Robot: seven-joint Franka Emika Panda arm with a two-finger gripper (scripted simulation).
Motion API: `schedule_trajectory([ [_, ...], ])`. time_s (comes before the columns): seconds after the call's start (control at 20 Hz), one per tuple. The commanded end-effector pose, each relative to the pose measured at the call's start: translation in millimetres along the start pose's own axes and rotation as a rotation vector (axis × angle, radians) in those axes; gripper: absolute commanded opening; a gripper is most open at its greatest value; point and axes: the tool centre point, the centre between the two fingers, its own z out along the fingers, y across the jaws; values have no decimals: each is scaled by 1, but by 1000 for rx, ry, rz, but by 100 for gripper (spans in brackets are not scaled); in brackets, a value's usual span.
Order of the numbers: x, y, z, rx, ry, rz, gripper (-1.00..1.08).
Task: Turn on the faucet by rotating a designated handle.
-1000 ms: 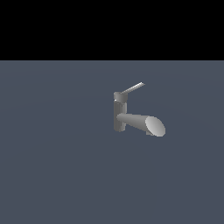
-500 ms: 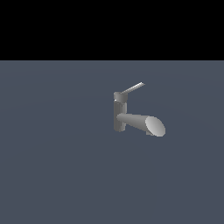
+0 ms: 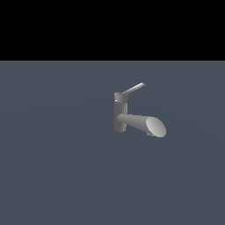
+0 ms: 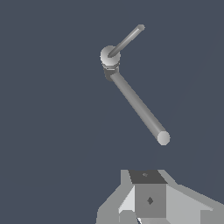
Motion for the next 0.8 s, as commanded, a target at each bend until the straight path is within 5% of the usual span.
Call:
schedule_trajectory([
  [0.0,16,-8,15,1,2,65,-100],
  [0.75,119,-29,98,0,12,430,-100],
])
